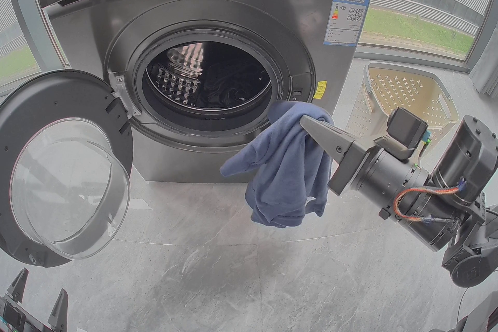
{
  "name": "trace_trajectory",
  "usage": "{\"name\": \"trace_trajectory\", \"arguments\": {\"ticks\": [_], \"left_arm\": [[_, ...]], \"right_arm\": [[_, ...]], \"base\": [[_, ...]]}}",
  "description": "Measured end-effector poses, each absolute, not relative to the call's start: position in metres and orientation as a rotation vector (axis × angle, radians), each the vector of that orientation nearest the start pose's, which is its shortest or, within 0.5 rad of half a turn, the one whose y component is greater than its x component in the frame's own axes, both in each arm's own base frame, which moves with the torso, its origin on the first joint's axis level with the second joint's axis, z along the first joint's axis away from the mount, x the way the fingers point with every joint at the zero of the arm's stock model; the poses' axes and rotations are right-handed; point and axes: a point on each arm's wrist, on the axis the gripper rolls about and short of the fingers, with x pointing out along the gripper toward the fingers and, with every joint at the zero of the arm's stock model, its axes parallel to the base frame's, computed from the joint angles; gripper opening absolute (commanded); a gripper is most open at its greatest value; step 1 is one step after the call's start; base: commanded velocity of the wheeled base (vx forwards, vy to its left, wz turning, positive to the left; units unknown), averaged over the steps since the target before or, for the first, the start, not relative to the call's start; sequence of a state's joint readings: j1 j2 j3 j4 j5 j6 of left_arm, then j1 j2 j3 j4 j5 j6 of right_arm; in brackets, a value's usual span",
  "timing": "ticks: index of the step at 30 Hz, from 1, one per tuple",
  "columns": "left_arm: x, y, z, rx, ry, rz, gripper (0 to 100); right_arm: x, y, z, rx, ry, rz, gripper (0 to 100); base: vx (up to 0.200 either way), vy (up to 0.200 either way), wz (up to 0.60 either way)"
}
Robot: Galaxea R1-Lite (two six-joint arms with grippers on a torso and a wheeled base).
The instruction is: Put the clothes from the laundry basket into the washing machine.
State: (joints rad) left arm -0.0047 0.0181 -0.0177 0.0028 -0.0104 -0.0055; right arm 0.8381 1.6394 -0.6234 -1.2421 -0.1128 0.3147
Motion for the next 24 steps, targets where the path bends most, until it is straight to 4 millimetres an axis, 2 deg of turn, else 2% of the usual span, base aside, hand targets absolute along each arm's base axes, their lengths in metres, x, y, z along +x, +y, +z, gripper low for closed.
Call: {"name": "trace_trajectory", "arguments": {"ticks": [3,24], "left_arm": [[-0.0227,-0.0001,0.0805,-0.006,0.004,-0.015,100],[-0.0227,0.0,0.0805,-0.004,0.003,-0.008,100]], "right_arm": [[0.1874,0.2047,0.2125,0.406,-0.092,0.751,0],[0.1919,0.2121,0.2135,0.406,-0.099,0.76,0]], "base": [[0.0,0.2,0.0],[0.0,0.0,0.0]]}}
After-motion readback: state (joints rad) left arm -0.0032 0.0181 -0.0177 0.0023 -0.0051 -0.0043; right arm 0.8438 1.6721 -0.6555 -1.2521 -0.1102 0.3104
